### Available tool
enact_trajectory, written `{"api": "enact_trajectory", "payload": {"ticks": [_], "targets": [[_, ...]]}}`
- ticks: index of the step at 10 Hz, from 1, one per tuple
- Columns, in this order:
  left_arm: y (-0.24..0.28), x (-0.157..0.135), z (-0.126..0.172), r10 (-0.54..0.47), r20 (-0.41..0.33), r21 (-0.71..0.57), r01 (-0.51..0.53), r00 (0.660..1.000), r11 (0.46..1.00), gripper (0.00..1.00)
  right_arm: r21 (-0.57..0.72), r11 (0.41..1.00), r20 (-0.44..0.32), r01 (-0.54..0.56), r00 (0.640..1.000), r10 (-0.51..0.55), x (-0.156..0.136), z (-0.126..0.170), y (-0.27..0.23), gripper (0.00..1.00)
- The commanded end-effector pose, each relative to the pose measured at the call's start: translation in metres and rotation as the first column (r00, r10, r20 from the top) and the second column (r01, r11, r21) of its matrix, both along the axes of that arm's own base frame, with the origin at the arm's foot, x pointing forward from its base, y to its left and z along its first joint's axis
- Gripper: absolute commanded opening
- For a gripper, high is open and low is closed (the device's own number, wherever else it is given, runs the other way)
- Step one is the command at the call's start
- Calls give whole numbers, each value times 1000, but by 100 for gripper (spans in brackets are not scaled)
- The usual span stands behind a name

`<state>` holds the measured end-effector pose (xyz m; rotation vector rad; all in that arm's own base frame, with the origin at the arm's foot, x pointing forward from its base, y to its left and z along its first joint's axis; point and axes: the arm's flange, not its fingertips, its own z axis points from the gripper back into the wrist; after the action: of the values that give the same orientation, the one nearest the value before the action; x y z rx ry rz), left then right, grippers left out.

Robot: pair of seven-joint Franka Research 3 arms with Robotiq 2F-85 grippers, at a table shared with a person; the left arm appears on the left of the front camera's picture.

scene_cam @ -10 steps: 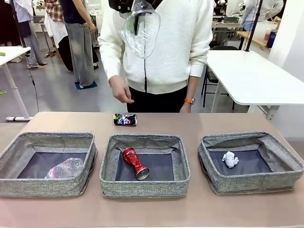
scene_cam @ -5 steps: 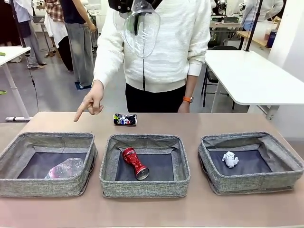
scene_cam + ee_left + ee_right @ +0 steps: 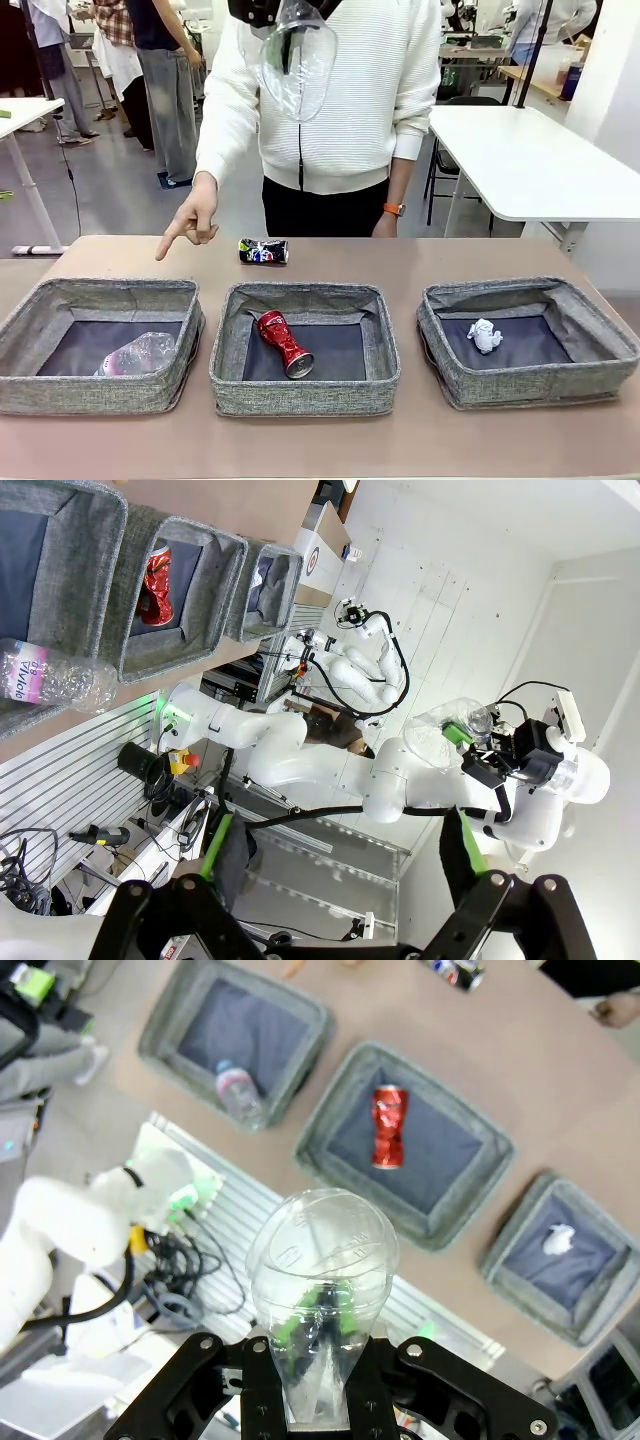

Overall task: Sort the waste into the appropriate baskets.
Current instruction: Place the picked waste into the Fabric basket indicated by the person.

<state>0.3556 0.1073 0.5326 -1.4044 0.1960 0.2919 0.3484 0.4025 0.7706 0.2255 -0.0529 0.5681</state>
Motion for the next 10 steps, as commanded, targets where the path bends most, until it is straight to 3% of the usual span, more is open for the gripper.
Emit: {"api": "enact_trajectory", "payload": {"ticks": [1,2,4,5,6,7,8,9,10], "targets": [[29,-15,9,10,23,12,-11,1000,1000,100,83,989,-29,-124,991,127,19,-35,37,5],[76,-36,6,64,-40,162,-56,997,985,100,117,948,-67,-295,950,304,32,-81,101,5],[141,-79,-11,171,-228,335,-88,958,938,100,108,854,-152,-509,841,520,23,-151,208,5],[157,-94,-14,244,-248,329,-155,938,931,100,-9,843,-178,-538,830,528,14,-171,231,5],[161,-96,-15,324,-238,291,-251,916,923,100,-63,828,-304,-557,801,516,15,-175,227,5],[153,-96,-17,225,-195,338,-150,955,929,100,99,876,-173,-471,859,482,-15,-213,208,5],[153,-96,-17,225,-195,338,-150,955,929,100,99,876,-173,-471,859,482,-15,-213,208,5],[153,-96,-17,225,-195,338,-150,955,929,100,36,853,-260,-521,819,512,-28,-245,226,5],[153,-96,-17,225,-195,338,-150,955,929,100,67,863,-255,-502,827,501,-24,-255,217,5]]}}
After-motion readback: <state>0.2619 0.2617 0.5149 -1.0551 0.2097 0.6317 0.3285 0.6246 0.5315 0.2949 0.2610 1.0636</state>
